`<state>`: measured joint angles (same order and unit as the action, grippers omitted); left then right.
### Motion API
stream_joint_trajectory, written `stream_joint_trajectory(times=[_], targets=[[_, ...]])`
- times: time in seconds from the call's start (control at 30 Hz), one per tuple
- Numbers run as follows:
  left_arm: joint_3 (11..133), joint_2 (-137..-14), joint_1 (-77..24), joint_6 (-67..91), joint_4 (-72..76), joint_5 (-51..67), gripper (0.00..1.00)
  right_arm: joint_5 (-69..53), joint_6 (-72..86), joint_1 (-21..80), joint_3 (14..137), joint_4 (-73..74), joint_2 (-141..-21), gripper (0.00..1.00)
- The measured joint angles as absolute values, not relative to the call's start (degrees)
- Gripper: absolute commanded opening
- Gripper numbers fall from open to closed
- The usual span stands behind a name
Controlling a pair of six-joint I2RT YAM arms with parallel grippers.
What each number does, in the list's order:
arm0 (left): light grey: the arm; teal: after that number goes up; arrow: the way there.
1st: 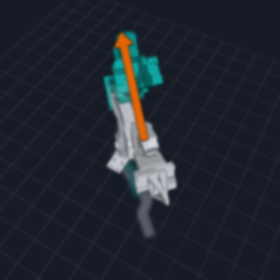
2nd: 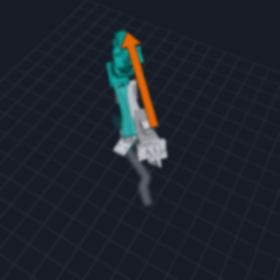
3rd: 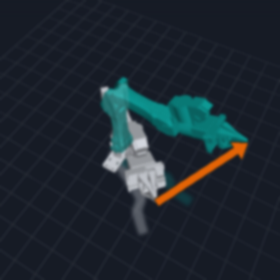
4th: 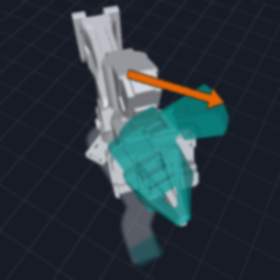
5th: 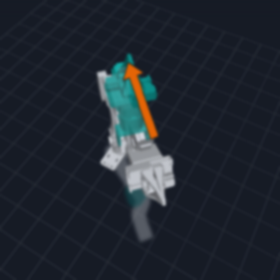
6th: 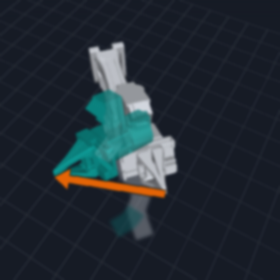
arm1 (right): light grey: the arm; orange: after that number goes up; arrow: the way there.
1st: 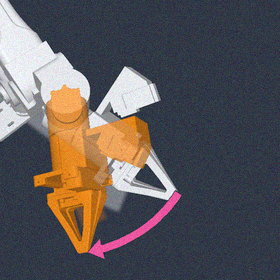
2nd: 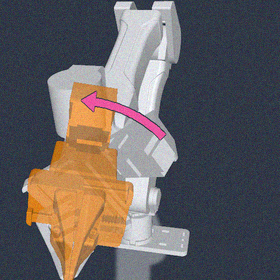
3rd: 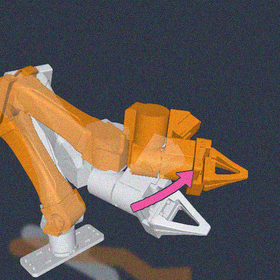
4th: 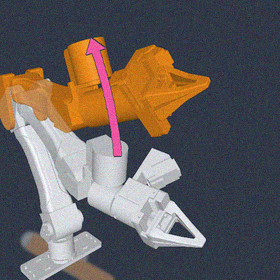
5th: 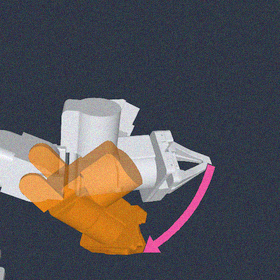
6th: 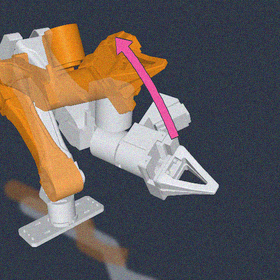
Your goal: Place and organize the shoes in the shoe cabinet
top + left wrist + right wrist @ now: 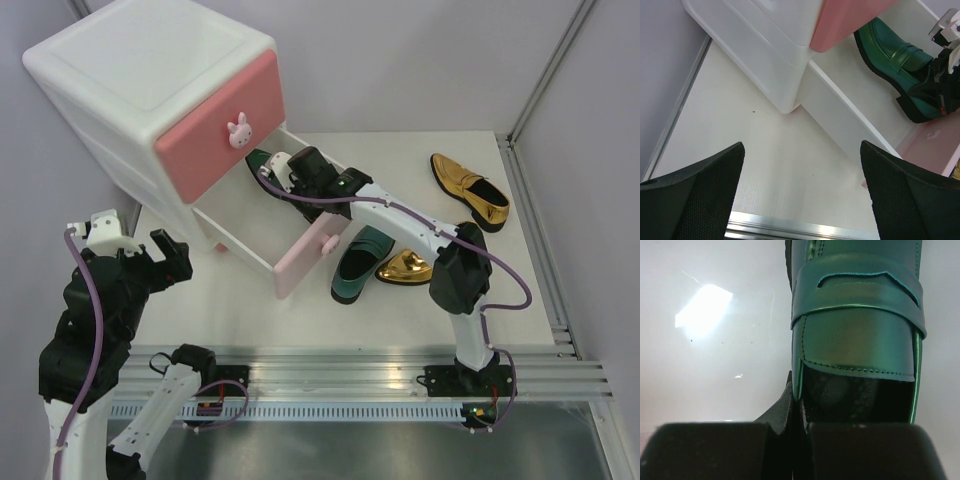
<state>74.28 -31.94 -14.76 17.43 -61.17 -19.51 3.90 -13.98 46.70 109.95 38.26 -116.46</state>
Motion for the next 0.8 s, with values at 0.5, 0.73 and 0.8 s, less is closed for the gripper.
stream_joint_trajectory(times=[0.5, 0.73, 0.8], targets=[[74.3, -32.3, -14.8, 17.4, -61.2, -19.5, 1.00, 3.9, -12.8, 46.4, 112.4, 36.8, -122.5, 0.01], [74.4, -32.6, -14.8, 17.4, -61.5, -19.7, 1.00, 5.7, -9.6, 46.5, 113.3, 37.0, -122.9, 0.01], [74.5, -32.7, -14.8, 17.4, -61.7, -19.9, 1.00, 6.5, -9.0, 46.5, 113.3, 36.9, -122.9, 0.01]])
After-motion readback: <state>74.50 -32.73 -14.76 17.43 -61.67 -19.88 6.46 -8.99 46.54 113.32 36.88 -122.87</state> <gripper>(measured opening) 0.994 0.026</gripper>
